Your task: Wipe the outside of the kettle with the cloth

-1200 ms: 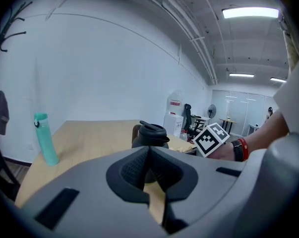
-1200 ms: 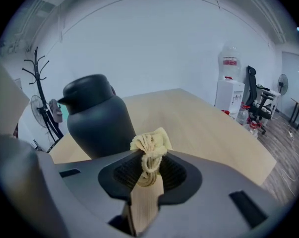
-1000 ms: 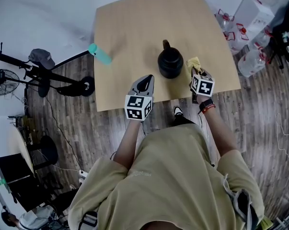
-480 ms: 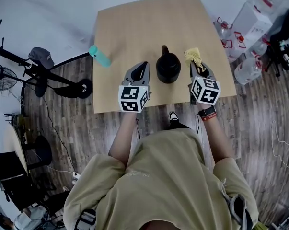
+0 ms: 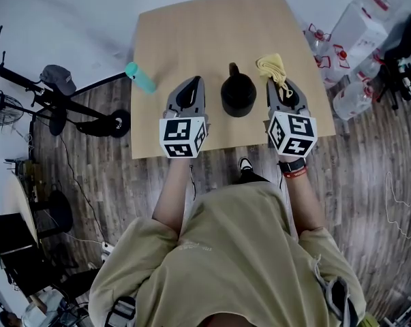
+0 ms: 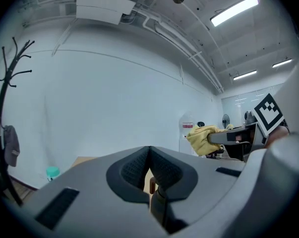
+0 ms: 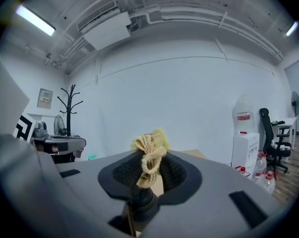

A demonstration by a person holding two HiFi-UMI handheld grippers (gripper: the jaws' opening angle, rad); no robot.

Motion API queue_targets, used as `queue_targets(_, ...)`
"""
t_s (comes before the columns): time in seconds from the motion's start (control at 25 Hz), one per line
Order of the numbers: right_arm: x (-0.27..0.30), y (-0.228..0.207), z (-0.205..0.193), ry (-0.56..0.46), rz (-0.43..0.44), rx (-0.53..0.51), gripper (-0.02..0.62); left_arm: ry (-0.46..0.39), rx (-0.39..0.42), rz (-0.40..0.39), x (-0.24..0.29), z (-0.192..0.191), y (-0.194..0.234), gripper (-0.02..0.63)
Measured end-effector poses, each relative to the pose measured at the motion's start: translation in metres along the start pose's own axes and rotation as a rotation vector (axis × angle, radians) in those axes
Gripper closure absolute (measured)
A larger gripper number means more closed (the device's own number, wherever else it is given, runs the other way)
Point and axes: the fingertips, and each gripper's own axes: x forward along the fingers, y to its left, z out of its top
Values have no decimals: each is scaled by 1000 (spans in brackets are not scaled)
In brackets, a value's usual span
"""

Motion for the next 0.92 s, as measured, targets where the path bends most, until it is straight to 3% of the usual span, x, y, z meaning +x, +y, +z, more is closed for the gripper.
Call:
queue_targets(0.56, 2, 4, -11, 20, 30, -4, 491, 42, -1, -11, 4, -7, -11, 581)
queue_targets(0.92, 18, -20, -29, 86, 64, -37, 491, 60, -10, -30, 28, -21, -25, 581)
